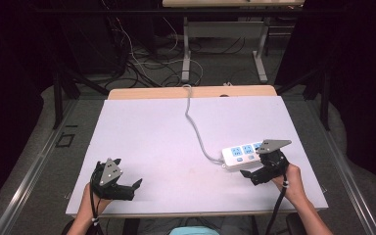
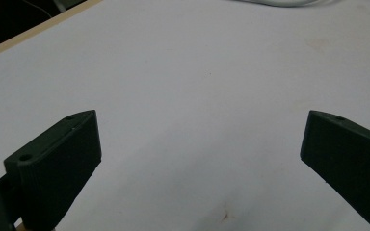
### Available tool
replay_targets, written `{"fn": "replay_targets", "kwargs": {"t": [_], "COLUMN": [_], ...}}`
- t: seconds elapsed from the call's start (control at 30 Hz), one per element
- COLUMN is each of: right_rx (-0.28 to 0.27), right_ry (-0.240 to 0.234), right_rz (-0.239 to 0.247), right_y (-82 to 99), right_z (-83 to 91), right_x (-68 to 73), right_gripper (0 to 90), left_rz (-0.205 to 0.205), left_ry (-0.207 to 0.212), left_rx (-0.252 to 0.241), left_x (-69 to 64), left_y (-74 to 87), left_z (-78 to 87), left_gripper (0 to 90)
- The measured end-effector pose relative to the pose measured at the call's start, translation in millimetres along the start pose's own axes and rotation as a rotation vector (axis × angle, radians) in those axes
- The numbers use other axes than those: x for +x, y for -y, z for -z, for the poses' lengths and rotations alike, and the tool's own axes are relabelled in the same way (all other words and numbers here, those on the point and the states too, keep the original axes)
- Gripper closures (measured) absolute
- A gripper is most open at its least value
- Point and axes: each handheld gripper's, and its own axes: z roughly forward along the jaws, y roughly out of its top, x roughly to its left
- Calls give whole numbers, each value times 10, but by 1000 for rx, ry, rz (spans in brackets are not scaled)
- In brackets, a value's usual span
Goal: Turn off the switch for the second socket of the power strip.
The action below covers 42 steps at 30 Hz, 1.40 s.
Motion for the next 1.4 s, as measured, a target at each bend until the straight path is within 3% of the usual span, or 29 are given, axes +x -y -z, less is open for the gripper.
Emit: {"fn": "replay_targets", "kwargs": {"t": [0.47,0.7,1.4], "right_rx": [-7,13,0], "right_ry": [26,17,17], "right_rz": [-16,-24,-52], "right_y": [-81,-109,-265], "right_z": [-74,-106,-188], "right_x": [-161,-199,-422], "right_gripper": [0,0,0], "left_rz": [-13,-12,-15], "left_ry": [-7,-5,-10], "left_rx": [4,7,13], "left_x": [-4,-2,0], "left_y": [0,2,1], "left_z": [-4,-6,-14], "left_gripper": [5,4,4]}}
